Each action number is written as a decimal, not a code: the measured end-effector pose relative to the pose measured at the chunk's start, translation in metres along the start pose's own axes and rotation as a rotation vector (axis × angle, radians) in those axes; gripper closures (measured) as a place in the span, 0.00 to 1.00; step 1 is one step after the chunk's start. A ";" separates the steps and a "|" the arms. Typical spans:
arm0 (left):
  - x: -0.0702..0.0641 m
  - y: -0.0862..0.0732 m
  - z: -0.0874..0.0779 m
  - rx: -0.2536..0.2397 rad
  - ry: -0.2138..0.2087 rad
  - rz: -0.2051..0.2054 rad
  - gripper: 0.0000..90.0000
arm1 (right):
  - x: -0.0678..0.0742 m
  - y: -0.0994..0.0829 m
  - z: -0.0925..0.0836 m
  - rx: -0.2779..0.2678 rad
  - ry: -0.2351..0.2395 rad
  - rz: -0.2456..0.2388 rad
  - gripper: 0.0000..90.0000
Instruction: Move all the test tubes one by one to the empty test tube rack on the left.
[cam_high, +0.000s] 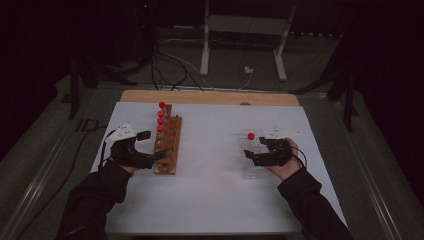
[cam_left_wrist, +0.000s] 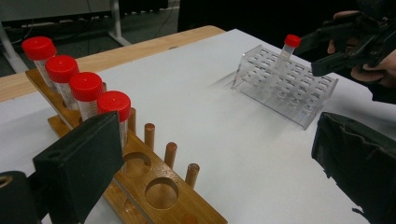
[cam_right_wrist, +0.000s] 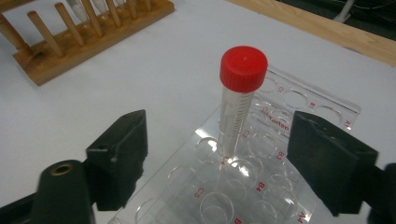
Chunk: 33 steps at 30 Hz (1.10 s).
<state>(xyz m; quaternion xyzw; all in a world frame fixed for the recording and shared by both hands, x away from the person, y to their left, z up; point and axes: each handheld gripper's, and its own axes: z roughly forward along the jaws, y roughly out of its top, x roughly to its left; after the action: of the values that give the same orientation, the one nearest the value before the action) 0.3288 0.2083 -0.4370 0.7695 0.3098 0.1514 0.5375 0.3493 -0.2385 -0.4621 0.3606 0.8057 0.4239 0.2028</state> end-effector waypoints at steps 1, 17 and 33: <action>0.000 0.000 0.000 0.000 -0.001 0.000 0.03 | 0.000 0.000 0.001 0.002 -0.003 -0.005 0.25; 0.001 0.000 0.001 0.003 0.004 -0.001 0.03 | -0.004 0.002 0.008 0.028 0.006 0.007 0.61; 0.003 -0.001 0.000 0.004 0.011 -0.004 0.03 | -0.004 0.008 0.019 0.060 -0.041 0.005 0.82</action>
<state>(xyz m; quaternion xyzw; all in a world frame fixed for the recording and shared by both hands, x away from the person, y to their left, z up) 0.3305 0.2106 -0.4383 0.7690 0.3146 0.1541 0.5347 0.3674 -0.2283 -0.4656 0.3773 0.8126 0.3928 0.2073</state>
